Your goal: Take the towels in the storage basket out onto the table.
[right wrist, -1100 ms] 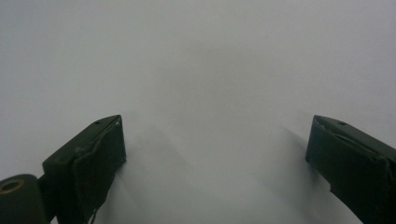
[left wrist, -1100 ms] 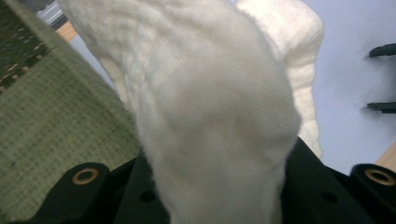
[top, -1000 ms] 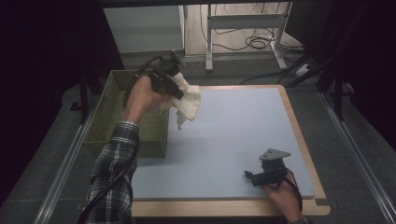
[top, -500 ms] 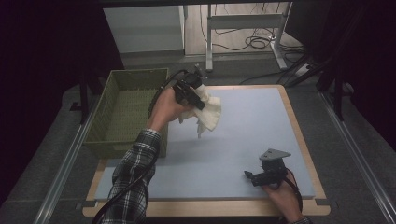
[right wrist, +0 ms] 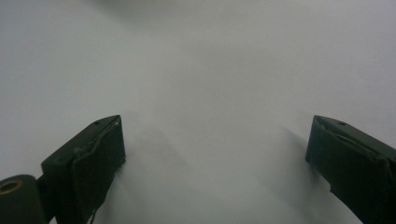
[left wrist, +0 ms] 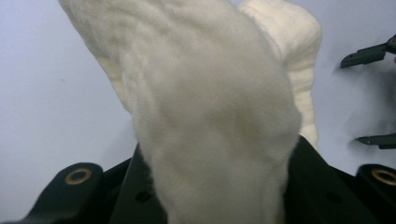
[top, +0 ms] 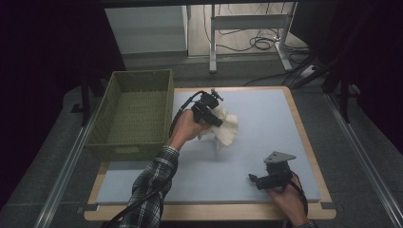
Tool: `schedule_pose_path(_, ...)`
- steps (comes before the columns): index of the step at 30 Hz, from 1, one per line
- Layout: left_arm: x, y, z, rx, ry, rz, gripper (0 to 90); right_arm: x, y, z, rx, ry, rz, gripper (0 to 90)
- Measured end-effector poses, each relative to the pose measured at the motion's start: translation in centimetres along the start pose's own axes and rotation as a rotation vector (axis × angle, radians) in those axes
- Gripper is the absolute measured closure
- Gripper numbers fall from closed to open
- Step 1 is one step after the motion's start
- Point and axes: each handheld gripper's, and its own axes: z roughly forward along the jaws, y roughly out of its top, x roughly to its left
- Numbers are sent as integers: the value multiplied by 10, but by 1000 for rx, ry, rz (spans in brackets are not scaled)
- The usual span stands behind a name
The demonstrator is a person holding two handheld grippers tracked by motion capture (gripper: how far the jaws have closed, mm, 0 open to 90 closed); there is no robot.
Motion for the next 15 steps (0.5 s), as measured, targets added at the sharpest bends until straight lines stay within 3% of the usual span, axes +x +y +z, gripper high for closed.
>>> schedule_pose_path(5, -3, -9, 23, -23, -7, 5, 699, 0, 0, 0, 0, 2, -2, 48)
schedule_pose_path(11, -7, -24, 48, -46, 37, 30, 674, 0, 0, 0, 1, 2, -3, 47)
schedule_pose_path(15, -8, -34, 64, -53, 52, 42, 609, 0, 0, 0, 1, 0, -3, 47)
